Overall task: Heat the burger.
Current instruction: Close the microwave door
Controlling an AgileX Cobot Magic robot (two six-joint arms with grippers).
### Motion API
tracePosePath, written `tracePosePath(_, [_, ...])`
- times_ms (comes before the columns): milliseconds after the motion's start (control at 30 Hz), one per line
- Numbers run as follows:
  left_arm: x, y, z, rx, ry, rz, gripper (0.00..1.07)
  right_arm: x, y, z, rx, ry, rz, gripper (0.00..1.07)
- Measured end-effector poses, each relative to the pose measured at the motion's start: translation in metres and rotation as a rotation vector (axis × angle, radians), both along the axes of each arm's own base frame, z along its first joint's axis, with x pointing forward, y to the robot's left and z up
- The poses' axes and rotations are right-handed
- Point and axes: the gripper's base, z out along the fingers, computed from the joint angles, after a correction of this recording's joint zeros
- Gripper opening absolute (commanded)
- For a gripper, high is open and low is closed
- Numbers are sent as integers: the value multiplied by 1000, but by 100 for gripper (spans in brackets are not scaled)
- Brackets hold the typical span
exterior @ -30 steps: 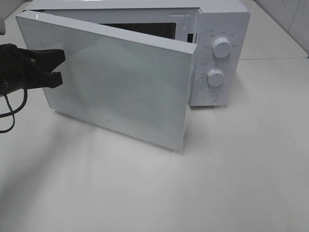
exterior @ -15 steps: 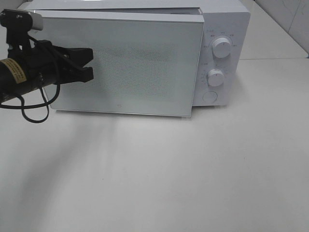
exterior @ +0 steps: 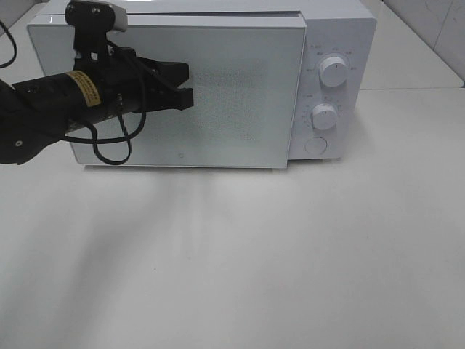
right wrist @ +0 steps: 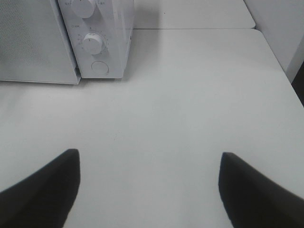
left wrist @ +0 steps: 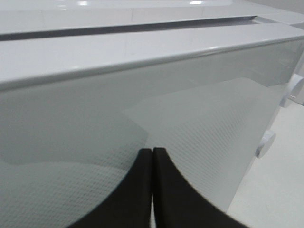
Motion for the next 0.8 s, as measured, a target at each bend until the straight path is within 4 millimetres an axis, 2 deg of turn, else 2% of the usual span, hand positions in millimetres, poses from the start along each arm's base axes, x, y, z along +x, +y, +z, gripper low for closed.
tracePosePath(367, [10,-36,4,20,-44,-85,0,0,0,0,0,0,0,72])
tracePosePath(500, [14,-44,4,16,-35,-80,0,0,0,0,0,0,0,72])
tracePosePath(633, [21,-60,5,2,-5,-59,0,0,0,0,0,0,0,72])
tracePosePath(733, [22,-63,5,-2,-4,-62,0,0,0,0,0,0,0,72])
tracePosePath(800, [22,-77,5,-5,-10,-85,0,0,0,0,0,0,0,72])
